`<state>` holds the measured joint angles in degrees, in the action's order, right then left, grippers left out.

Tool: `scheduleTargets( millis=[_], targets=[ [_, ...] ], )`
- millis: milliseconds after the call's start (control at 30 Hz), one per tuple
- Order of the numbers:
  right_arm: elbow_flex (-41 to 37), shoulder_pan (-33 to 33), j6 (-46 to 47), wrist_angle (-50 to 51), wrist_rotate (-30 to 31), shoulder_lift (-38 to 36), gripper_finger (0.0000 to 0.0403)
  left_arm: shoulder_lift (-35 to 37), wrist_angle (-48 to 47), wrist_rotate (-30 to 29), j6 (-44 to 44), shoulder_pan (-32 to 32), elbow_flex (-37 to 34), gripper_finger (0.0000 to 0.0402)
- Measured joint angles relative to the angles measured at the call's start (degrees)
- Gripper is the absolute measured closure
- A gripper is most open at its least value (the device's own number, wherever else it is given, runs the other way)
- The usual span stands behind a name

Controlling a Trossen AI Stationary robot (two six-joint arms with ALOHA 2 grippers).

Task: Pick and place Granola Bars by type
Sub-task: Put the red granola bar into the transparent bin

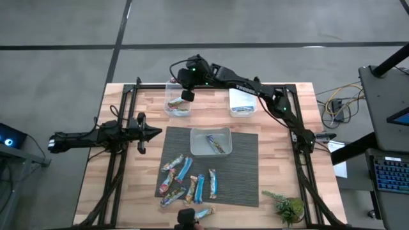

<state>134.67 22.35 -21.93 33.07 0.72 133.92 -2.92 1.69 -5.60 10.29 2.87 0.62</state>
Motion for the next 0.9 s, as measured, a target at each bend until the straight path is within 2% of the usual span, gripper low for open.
scheduleTargets(
  millis=[500,900],
  targets=[
    [-0.1,-0.5,-2.8,-4.4,-1.2,6.6,0.0340,0.0,0.0,0.0,0.0,0.0,0.0,0.0401],
    [-0.1,-0.9,-2.7,-5.0,-1.1,7.5,0.0340,0.0,0.0,0.0,0.0,0.0,0.0,0.0401]
  ],
)
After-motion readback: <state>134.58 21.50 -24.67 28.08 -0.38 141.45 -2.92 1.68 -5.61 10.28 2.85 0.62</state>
